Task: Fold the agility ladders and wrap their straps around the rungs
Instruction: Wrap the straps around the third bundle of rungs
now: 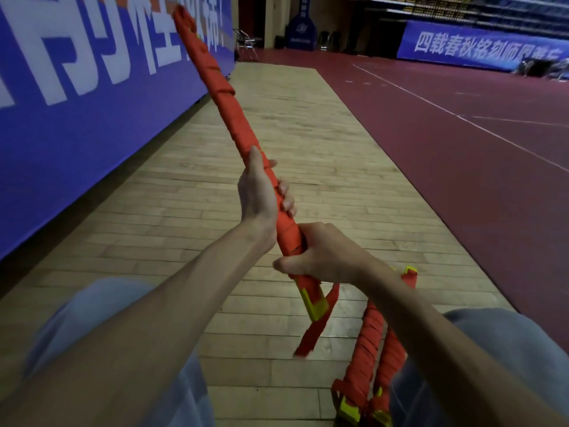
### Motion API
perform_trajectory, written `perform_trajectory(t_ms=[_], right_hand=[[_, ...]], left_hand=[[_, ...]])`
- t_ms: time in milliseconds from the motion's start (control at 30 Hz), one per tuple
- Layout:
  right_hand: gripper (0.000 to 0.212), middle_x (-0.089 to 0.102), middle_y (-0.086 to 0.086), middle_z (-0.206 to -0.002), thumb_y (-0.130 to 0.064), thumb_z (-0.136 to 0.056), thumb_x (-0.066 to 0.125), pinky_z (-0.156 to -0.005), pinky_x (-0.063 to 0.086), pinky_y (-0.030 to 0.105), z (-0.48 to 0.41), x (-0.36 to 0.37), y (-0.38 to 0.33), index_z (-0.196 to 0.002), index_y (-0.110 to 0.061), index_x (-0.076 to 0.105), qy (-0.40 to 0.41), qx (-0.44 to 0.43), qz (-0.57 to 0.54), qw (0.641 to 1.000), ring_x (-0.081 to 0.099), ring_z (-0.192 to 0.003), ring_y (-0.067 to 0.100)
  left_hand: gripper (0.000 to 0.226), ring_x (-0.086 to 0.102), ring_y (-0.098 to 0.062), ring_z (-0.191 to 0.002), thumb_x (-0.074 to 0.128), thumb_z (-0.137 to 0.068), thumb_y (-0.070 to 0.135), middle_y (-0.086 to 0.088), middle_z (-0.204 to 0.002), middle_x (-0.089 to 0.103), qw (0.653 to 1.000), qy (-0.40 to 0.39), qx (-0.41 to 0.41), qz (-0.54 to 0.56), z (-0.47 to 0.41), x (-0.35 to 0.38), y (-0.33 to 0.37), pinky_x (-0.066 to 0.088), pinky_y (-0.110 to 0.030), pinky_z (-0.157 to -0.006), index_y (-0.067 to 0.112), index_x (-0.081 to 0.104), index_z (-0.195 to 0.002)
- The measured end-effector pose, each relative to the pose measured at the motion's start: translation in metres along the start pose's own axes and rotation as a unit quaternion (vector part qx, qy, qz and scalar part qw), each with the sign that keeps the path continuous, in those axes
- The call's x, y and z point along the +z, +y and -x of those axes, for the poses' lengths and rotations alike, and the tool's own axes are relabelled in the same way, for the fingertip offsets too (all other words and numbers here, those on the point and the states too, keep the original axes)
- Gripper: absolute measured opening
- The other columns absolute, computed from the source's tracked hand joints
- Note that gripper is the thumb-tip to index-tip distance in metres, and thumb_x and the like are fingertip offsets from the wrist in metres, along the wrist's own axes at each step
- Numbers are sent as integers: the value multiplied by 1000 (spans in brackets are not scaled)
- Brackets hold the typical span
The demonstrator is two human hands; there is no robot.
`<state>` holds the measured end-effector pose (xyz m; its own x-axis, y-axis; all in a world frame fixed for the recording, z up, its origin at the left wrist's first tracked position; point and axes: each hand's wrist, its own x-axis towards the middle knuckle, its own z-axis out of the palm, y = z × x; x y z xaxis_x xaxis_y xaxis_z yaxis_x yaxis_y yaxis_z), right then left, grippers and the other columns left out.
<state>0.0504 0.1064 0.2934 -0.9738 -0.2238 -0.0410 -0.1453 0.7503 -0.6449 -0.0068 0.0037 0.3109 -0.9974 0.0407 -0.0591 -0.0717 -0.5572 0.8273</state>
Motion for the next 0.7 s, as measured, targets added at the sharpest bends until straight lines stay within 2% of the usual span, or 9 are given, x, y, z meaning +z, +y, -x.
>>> perform_trajectory(t_ms=[67, 133, 200, 300, 467, 533, 600, 633, 700], right_hand=[[28, 61, -2, -66, -33, -78, 76, -62, 56, 33, -1, 3, 1, -76, -18, 52, 18, 15, 29, 999, 58, -57, 12], [26, 66, -1, -71, -33, -79, 75, -65, 59, 35, -1, 5, 2, -81, -19, 53, 32, 17, 44, 998, 64, -60, 14], [23, 66, -3, -71, -29, -84, 73, -61, 58, 28, -2, 7, 5, -82, -20, 52, 46, 13, 72, 996, 66, -59, 9], [24, 59, -9, -68, -24, -87, 72, -52, 46, 13, -3, 5, 10, -78, -24, 49, 69, 28, 87, 993, 60, -54, 1], [16, 65, -7, -73, -21, -89, 71, -51, 48, 7, -1, -7, 16, -84, -18, 57, 67, 21, 1, 998, 62, -51, -6], [17, 67, -3, -75, -24, -88, 72, -53, 46, 8, 1, -15, 14, -84, -13, 61, 41, -12, -4, 999, 62, -53, -5], [27, 69, 7, -77, -27, -88, 72, -53, 46, 12, 4, -18, 11, -90, -1, 63, -5, -46, -13, 999, 61, -54, 2], [32, 67, 10, -77, -28, -88, 72, -52, 46, 14, 6, -19, 10, -92, 2, 63, -24, -54, -22, 998, 59, -53, 6], [33, 63, 10, -75, -28, -88, 71, -51, 44, 13, 7, -22, 10, -92, 3, 62, -39, -62, -26, 997, 56, -53, 5]], left_hand=[[44, 36, -14, -42, 33, -101, 55, -2, -59, 40, 997, 18, 47, -52, 0, 2, -1, 33, -25, -43, 14, 47, -103], [41, 39, -14, -48, 30, -101, 55, -1, -63, 41, 990, 12, 91, -108, 1, 5, -3, 36, -29, -46, 17, 45, -105], [43, 44, -14, -58, 27, -103, 53, 0, -70, 42, 980, -1, 115, -162, 3, 6, -5, 41, -35, -57, 15, 43, -116], [49, 47, -14, -73, 24, -105, 47, 0, -80, 43, 971, -13, 108, -215, 3, 6, -8, 45, -37, -75, 10, 37, -134], [44, 54, -15, -88, 45, -100, 47, 2, -89, 50, 982, -11, 83, -172, -2, 2, -4, 49, -40, -93, 11, 44, -125], [39, 57, -12, -90, 62, -93, 42, 5, -92, 55, 987, 5, 88, -134, -2, 0, -1, 50, -36, -91, 16, 50, -120], [30, 58, -10, -78, 74, -85, 29, 6, -81, 58, 994, 11, 92, -66, -5, -2, 2, 51, -31, -75, 20, 54, -106], [28, 59, -12, -72, 76, -84, 23, 5, -75, 58, 996, -2, 84, -31, -5, -4, 5, 51, -30, -68, 19, 54, -101], [24, 68, -21, -75, 71, -86, 13, -1, -76, 63, 996, -63, 49, 43, -4, -5, 8, 54, -33, -68, 16, 53, -101]])
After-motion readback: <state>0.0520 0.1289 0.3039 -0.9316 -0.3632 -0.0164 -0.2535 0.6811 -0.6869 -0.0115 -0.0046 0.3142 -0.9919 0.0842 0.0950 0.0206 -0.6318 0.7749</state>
